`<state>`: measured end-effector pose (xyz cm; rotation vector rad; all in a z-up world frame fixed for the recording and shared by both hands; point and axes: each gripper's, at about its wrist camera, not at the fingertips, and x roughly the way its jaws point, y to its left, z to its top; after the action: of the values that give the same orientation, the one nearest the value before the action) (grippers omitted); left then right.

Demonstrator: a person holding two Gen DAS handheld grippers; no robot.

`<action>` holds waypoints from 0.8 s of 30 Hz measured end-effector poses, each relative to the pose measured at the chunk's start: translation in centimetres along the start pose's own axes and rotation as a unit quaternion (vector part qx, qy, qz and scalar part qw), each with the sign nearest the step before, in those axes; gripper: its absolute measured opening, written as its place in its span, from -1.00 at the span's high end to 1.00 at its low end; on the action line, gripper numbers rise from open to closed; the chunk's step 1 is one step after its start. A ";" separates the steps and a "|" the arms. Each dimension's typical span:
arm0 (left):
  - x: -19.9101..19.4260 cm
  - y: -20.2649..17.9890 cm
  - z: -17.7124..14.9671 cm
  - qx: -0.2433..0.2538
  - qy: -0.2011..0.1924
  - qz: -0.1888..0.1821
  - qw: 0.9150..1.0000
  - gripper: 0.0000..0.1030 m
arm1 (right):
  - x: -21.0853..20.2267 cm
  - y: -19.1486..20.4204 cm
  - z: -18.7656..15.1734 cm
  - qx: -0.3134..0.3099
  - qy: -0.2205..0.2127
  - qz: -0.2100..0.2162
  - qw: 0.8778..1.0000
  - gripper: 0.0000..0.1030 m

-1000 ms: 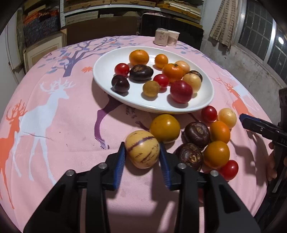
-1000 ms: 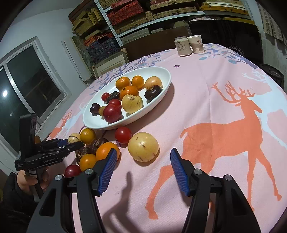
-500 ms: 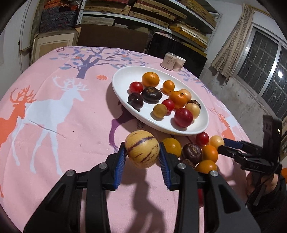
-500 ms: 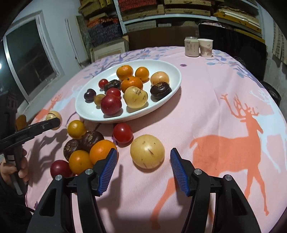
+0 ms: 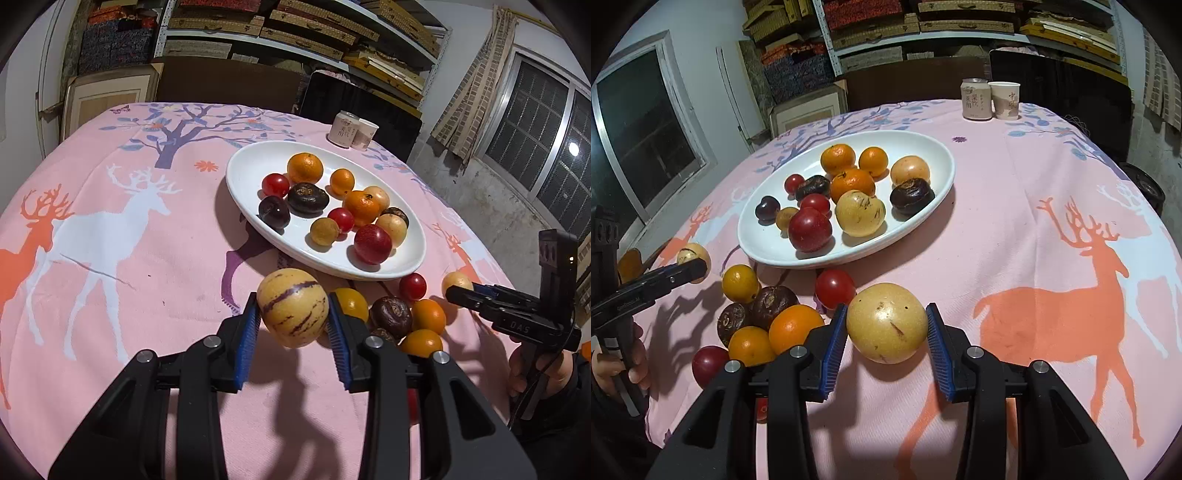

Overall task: Organize fruits
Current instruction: 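Carry both fruits onto the white plate and open both tools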

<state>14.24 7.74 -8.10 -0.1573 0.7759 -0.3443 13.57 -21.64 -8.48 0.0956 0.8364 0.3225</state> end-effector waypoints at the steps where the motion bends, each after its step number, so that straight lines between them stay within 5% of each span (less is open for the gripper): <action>1: -0.1 0.0 0.0 0.002 0.000 0.002 1.000 0.32 | -0.3 -0.1 -0.1 0.001 -0.004 0.000 1.000 0.17; 7: -0.2 -1.4 0.8 0.023 0.011 0.027 0.999 0.32 | -2.7 0.0 0.9 -0.009 -0.037 -0.008 0.999 0.17; 15: -0.6 -4.2 6.1 0.065 -0.007 0.034 0.997 0.31 | -5.4 1.8 7.2 -0.054 -0.089 -0.013 0.994 0.17; 24: 6.4 -3.5 8.4 0.054 0.054 0.036 0.996 0.31 | 1.3 2.5 13.7 -0.053 -0.061 -0.012 0.997 0.17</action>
<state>23.54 2.24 -5.45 -0.0090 0.8661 -0.3265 23.97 -18.28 0.24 0.0051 0.6984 0.3348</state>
